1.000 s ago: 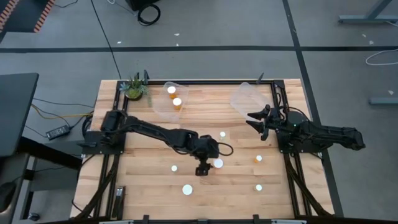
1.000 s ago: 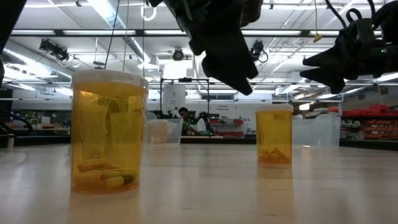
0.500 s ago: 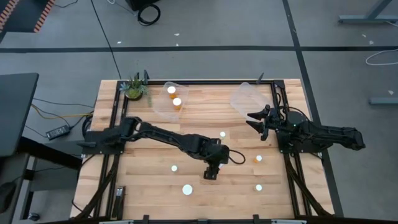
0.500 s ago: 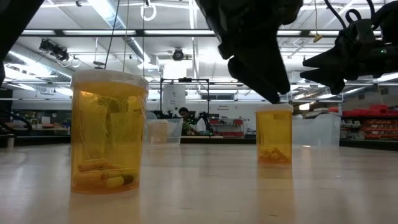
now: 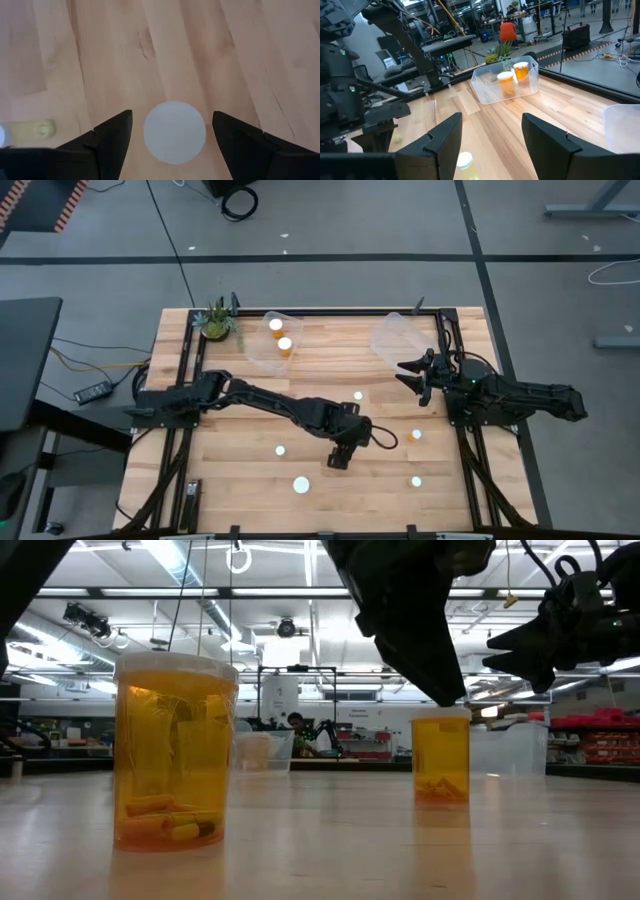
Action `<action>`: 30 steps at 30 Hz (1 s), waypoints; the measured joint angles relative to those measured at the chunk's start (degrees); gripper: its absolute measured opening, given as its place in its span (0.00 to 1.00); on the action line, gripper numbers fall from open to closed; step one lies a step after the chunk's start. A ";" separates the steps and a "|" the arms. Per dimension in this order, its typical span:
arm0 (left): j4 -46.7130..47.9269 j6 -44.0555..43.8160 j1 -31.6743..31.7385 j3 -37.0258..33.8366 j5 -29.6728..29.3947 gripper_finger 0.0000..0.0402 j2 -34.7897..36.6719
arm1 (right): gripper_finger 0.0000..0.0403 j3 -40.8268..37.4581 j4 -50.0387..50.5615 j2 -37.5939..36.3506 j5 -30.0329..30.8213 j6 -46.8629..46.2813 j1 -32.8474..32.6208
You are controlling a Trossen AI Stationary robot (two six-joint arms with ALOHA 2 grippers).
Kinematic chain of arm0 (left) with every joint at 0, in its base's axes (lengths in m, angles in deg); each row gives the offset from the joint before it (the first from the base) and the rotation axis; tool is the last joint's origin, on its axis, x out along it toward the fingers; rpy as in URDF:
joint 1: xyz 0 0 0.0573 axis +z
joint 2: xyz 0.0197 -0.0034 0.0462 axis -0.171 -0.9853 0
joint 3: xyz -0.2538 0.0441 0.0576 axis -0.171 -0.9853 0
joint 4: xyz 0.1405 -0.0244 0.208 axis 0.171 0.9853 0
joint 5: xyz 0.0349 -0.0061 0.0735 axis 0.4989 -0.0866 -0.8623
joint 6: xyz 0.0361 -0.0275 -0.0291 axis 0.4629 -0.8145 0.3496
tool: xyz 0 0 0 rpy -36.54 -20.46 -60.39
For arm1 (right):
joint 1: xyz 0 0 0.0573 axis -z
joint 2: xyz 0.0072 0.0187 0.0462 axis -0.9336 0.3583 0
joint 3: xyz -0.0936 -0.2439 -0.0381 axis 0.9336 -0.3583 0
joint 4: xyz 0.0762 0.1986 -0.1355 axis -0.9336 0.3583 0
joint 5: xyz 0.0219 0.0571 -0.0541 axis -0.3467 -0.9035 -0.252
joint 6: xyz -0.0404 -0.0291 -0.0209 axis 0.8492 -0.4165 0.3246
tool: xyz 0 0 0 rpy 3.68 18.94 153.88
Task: Pick and place medicine bottles into bin by pill shape (circle, oval)
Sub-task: Put the large orange pill bottle into the left transparent bin
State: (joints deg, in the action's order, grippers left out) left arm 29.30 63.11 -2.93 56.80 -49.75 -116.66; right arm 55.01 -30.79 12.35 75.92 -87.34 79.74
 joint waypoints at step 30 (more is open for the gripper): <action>0.66 0.73 -0.48 -0.02 -0.02 0.57 -3.13 | 0.53 0.02 0.20 0.00 -0.02 0.00 0.01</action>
State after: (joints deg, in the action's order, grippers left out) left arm 29.95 63.84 -3.41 56.78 -49.78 -119.79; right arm 55.03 -30.59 12.35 75.90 -87.34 79.75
